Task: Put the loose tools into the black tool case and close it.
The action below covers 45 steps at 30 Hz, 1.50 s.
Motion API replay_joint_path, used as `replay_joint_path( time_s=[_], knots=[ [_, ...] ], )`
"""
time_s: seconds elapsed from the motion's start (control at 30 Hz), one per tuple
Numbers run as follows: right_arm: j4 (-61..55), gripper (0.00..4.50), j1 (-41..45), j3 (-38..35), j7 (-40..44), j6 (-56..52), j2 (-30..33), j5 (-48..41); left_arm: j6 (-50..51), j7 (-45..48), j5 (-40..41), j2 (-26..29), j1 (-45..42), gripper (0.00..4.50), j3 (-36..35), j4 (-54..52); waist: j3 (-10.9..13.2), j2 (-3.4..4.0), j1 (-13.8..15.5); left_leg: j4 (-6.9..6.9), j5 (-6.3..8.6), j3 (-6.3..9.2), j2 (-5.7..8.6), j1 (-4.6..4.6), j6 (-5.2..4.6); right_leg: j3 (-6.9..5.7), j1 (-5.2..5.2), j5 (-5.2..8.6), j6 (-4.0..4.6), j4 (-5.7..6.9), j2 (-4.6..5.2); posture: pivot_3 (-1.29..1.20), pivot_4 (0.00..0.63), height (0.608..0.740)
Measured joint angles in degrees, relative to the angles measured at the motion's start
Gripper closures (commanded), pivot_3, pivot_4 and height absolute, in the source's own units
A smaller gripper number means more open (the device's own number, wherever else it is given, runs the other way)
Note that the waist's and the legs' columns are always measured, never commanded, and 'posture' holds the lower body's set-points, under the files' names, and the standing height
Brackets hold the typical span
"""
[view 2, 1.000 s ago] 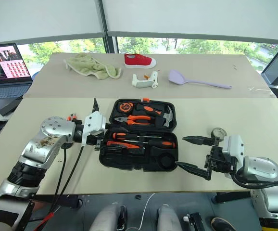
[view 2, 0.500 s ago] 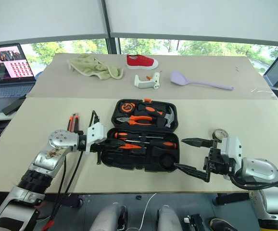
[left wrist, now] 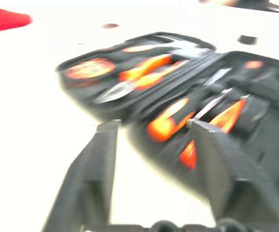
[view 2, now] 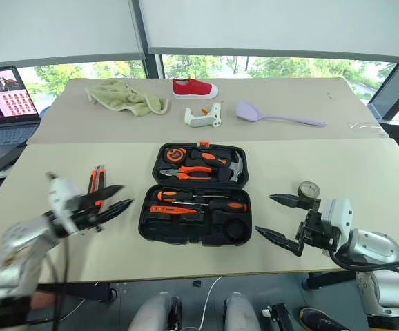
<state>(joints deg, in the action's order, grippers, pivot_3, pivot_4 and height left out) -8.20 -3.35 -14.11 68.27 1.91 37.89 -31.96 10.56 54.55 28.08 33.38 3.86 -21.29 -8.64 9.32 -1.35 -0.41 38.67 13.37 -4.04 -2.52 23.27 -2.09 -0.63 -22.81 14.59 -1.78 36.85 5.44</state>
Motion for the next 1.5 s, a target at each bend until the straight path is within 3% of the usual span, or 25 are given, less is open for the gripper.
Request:
replay_joint_path(
  time_s=[0.07,0.23,0.43,0.6,0.77,1.0,1.13,1.4,1.5],
  knots=[
    [1.36,0.00,-0.16,0.23,1.44,2.00,-1.03,0.15,-0.56,-2.12,1.62,-1.65,8.68,0.04,-7.15,-1.90,0.00,-0.01,-0.14,0.00,0.06,-0.03,-0.02,-0.06,0.05,0.02,0.09,0.01,0.01,-0.06,0.04,0.00,0.150,0.740],
    [4.21,0.00,0.75,1.51,3.12,2.63,-2.20,-0.57,-1.85,-7.84,2.27,-6.60,22.44,0.04,-17.43,-2.73,0.00,-0.04,0.63,0.07,0.09,-0.05,-0.02,-0.08,0.07,-0.03,0.10,0.09,0.14,-0.12,0.11,0.00,0.150,0.740],
    [6.50,0.00,4.99,2.34,2.98,3.82,-5.63,-0.84,4.76,-17.39,4.42,-9.17,27.02,0.04,-20.42,-7.60,0.00,-0.06,1.51,0.10,0.09,-0.07,-0.04,0.01,0.09,-0.03,-0.24,0.19,0.32,-0.10,0.10,0.00,0.150,0.740],
    [5.64,0.00,7.33,3.64,3.19,3.75,-6.99,-1.37,16.12,-26.26,12.28,-6.01,17.88,0.04,-18.50,-15.61,-0.02,-0.06,1.63,0.11,0.07,-0.09,-0.04,0.02,0.10,0.03,-0.06,0.07,0.17,0.03,0.03,0.00,0.150,0.740],
    [2.95,0.00,11.15,5.14,2.47,1.71,-7.54,-3.06,31.23,-41.70,13.53,-3.02,0.45,0.04,-11.23,-17.35,-0.03,-0.10,1.10,0.11,0.04,-0.02,-0.02,-0.04,0.14,0.02,0.02,0.04,0.14,0.14,-0.08,0.00,0.150,0.740],
    [2.35,0.00,12.47,6.21,2.94,-0.51,-7.20,-3.20,38.38,-49.66,7.84,-2.99,-14.80,0.04,-1.60,-7.16,-0.04,-0.13,0.75,0.07,0.12,-0.06,0.02,-0.03,0.36,0.05,-0.14,0.03,0.16,0.19,-0.23,0.00,0.150,0.740],
    [2.35,0.00,13.61,6.27,3.03,-1.05,-7.08,-3.23,38.45,-49.58,4.95,-3.69,-18.42,0.04,1.72,-1.12,-0.04,-0.13,0.69,0.07,0.12,-0.08,0.00,0.00,0.37,0.07,-0.17,0.02,0.18,0.18,-0.24,0.00,0.150,0.740],
    [1.77,0.00,13.18,6.34,2.54,-1.19,-7.09,-3.23,40.66,-47.95,1.38,-3.94,-20.42,2.73,5.24,2.65,-0.04,-0.13,0.94,0.07,0.11,-0.09,-0.05,0.02,0.38,0.08,-0.19,0.02,0.18,0.19,-0.18,0.00,0.150,0.740],
    [1.35,0.00,12.69,6.34,2.46,-1.21,-7.09,-3.23,40.33,-46.12,1.46,-3.89,-18.78,2.80,4.34,1.41,-0.04,-0.13,0.93,0.06,0.11,-0.10,-0.06,0.02,0.38,0.11,-0.20,0.02,0.18,0.19,-0.15,0.00,0.150,0.740]
  ],
)
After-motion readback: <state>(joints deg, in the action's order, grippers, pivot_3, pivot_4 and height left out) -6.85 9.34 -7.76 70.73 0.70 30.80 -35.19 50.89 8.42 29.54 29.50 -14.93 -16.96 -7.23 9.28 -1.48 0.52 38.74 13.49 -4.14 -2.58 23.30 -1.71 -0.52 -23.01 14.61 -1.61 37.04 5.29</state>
